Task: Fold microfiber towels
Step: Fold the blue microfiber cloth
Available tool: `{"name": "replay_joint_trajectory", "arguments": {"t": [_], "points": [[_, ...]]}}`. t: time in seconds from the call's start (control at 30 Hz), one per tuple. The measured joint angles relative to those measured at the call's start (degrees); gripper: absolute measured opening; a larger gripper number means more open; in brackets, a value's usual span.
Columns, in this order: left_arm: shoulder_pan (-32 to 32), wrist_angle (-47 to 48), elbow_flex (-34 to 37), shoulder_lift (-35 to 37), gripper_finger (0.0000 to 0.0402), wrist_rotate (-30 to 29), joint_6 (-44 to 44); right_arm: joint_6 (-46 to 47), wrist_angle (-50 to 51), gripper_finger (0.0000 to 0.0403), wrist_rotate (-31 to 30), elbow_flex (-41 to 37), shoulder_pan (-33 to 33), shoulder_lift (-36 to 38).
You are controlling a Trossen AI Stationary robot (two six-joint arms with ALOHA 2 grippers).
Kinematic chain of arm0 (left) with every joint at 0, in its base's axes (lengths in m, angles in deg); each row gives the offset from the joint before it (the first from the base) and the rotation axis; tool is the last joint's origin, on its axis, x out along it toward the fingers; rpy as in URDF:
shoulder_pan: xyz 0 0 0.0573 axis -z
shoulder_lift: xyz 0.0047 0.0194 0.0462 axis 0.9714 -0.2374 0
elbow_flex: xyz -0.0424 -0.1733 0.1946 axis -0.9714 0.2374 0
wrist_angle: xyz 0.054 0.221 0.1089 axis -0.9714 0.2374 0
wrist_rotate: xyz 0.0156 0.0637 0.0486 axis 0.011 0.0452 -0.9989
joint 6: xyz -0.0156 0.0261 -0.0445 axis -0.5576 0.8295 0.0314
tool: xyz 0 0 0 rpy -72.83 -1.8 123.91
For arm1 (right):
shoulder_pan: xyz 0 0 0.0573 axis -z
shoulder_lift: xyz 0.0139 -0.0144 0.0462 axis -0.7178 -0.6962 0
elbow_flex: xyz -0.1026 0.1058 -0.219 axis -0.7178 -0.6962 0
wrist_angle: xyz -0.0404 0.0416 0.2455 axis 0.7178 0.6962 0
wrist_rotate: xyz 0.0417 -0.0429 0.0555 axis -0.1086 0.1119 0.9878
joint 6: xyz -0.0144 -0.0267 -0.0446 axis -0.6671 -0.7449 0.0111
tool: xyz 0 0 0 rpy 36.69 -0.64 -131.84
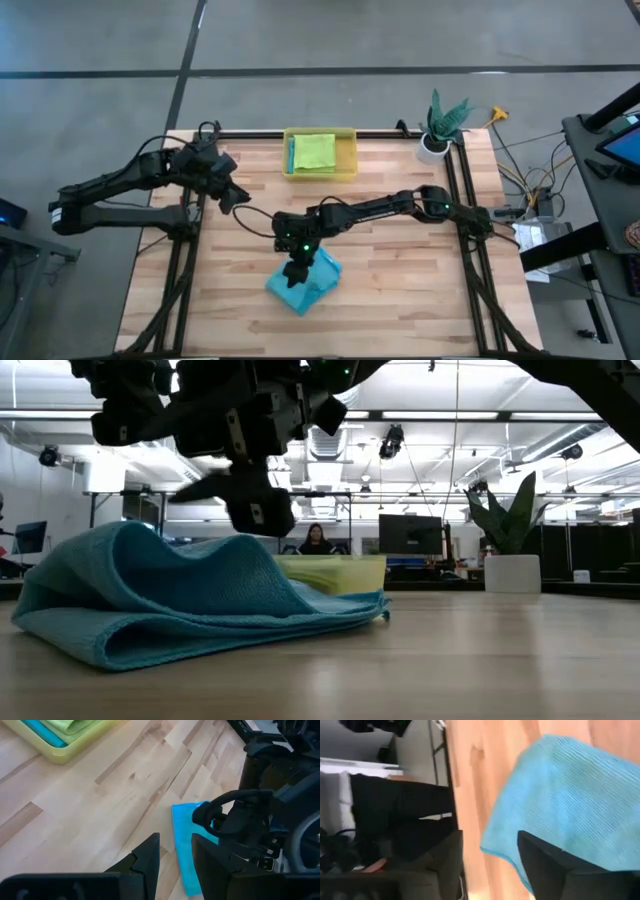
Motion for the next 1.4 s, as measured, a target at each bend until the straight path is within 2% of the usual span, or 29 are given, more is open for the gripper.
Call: {"name": "replay_joint_trajectory", "arguments": {"t": [0.17,0.27,0.4,0.6,0.8,0.9,1.07,1.2,1.4], "points": [[0.00,0.22,0.00,0.20,0.0098,0.04,-0.04,0.19,15.07,0.0217,-3.11,2.56,-0.02,0.02],[0.00,0.46,0.00,0.20,0.0098,0.54,-0.07,0.13,25.45,0.0221,-3.29,3.52,-0.78,0.06],[0.03,0.46,0.00,0.09,0.0098,2.34,-0.09,-0.55,32.59,0.0221,-6.15,3.11,-3.28,0.79],[1.24,0.37,0.20,-0.27,0.0098,4.66,0.38,8.47,33.35,0.0221,-20.16,0.51,-7.29,4.90],[4.39,0.39,2.53,-2.10,0.0098,13.96,1.24,22.67,32.45,0.0206,-33.97,-5.33,-10.89,13.64],[7.62,0.33,3.10,-3.48,0.0098,15.61,1.36,31.94,28.03,0.0198,-38.72,-10.87,-12.61,20.01],[15.97,-4.37,3.19,-5.59,0.0098,13.62,4.38,47.89,9.01,0.0200,-41.44,-25.18,-16.54,28.81],[24.76,-10.38,2.74,-7.29,0.0094,4.81,4.73,59.24,-4.95,0.0210,-45.25,-35.95,-20.38,30.25],[37.35,-15.22,1.95,-13.77,0.0068,-5.68,10.27,77.23,-18.30,0.0213,-53.84,-47.42,-22.95,29.37]]}}
